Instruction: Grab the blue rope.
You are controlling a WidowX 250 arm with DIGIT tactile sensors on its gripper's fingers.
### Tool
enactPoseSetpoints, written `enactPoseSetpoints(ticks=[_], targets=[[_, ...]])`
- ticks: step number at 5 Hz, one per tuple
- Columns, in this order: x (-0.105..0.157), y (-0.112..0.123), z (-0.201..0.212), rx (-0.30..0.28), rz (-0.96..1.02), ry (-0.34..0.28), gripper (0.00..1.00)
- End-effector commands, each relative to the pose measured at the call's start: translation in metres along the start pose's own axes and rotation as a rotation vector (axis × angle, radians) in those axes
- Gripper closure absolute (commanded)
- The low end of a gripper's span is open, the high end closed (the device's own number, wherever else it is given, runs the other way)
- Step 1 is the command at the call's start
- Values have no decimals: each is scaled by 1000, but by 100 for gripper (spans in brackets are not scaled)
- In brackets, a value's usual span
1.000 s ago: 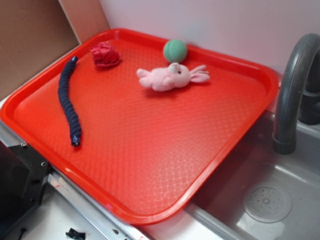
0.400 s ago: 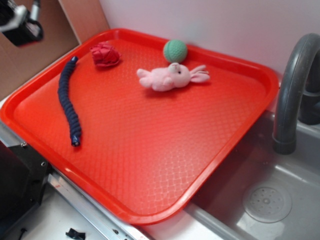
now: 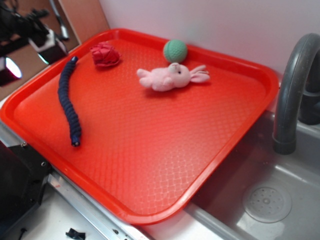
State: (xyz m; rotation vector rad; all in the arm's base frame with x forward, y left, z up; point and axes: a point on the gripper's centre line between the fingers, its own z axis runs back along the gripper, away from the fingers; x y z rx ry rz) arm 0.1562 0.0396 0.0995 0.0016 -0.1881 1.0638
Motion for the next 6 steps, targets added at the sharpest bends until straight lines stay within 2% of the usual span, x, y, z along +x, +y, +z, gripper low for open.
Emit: enactPoseSetpoints(ticks=[1, 2, 3, 4, 5, 6], targets=[[6, -2, -67, 63, 30, 60, 0], [1, 2, -92, 98, 6, 37, 0], [-2, 2, -99, 109, -24, 21, 0], [-6, 3, -98, 113, -32, 18, 100], [-8, 5, -96, 108, -35, 3, 100], [-8, 1, -83, 119, -118, -4, 100]])
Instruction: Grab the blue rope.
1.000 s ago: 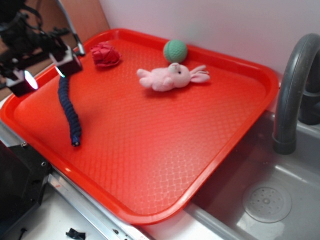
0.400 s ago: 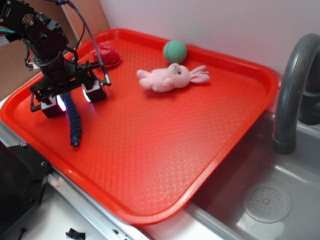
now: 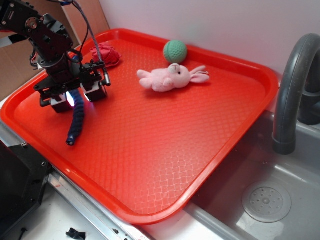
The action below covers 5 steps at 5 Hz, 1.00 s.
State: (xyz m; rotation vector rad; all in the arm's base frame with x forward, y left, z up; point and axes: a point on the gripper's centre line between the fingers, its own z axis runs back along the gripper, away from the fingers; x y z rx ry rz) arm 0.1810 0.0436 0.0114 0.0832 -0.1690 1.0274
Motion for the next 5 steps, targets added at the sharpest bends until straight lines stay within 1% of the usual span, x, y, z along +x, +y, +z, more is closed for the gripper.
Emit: enactPoseSetpoints(ticks=[1, 2, 3, 4, 5], targets=[[-5, 0, 41, 3, -227, 41, 100], [-10, -20, 85, -88, -404, 66, 100], [-30, -37, 123, -172, -587, 104, 100], [-52, -47, 147, -202, -723, 151, 100], [-68, -47, 165, -266, -821, 180, 100]])
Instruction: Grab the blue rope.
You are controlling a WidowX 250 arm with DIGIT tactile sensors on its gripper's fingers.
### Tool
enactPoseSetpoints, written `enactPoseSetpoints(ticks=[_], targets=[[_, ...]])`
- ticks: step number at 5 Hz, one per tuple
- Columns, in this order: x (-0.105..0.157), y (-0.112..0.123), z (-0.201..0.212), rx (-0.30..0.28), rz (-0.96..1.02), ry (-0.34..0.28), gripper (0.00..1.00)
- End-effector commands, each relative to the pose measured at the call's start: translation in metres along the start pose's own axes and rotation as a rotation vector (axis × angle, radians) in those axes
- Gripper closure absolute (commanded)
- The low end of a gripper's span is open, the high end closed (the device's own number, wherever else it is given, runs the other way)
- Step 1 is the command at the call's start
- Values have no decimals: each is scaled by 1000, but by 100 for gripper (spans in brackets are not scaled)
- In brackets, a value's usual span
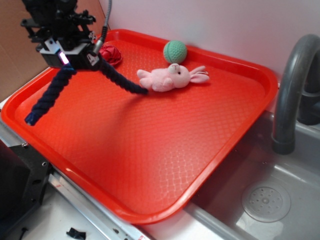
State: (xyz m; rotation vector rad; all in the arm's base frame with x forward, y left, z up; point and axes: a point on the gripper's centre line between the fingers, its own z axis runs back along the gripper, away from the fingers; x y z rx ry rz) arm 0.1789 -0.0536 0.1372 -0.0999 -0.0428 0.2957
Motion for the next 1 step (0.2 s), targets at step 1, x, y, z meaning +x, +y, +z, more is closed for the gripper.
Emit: enactPoseSetpoints(ticks=[1], targets=[[-15, -7, 20, -108, -150, -33, 100]])
